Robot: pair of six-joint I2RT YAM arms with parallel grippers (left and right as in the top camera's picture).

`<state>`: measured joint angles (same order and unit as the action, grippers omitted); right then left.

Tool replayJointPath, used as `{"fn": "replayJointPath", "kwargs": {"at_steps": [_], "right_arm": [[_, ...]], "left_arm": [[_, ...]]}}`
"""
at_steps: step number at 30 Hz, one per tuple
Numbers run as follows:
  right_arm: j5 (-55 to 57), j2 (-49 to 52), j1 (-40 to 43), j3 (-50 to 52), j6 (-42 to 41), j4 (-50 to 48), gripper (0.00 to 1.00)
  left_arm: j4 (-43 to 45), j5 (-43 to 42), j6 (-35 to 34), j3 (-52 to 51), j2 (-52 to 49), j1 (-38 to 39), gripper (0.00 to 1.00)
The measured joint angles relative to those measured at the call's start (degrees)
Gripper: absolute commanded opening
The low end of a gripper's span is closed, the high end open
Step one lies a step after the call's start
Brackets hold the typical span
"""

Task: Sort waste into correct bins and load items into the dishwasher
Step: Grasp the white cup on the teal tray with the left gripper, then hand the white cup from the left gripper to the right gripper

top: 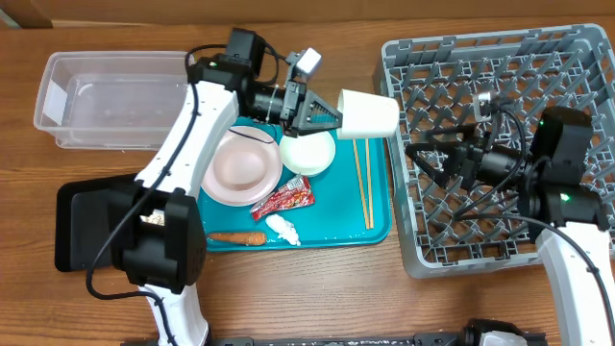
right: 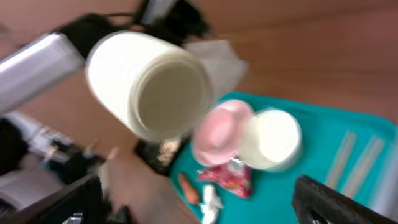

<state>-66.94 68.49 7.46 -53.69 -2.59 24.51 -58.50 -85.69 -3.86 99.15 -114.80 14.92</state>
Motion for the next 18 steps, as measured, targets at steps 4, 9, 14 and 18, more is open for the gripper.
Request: {"fn": "replayJointPath", "kwargs": {"at_steps": [4, 9, 14, 18], "right_arm": [[-7.43, 1.84, 0.0, 0.0, 0.07, -3.1, 1.0], [-10.91, 1.88, -0.02, 0.0, 0.04, -6.54, 1.0], [-11.72, 1.88, 0.0, 0.0, 0.04, -6.95, 0.99], [-12.07, 1.88, 0.0, 0.0, -0.28, -6.95, 0.93]], "left_arm": [[0.28, -1.36, 0.0, 0.0, 0.0, 2.69, 0.04], [0.31, -1.22, -0.02, 0.0, 0.0, 4.26, 0.04], [0.31, -1.09, -0.02, 0.0, 0.0, 6.05, 0.04], [0.33, -1.05, -0.02, 0.0, 0.0, 7.63, 0.04]]}}
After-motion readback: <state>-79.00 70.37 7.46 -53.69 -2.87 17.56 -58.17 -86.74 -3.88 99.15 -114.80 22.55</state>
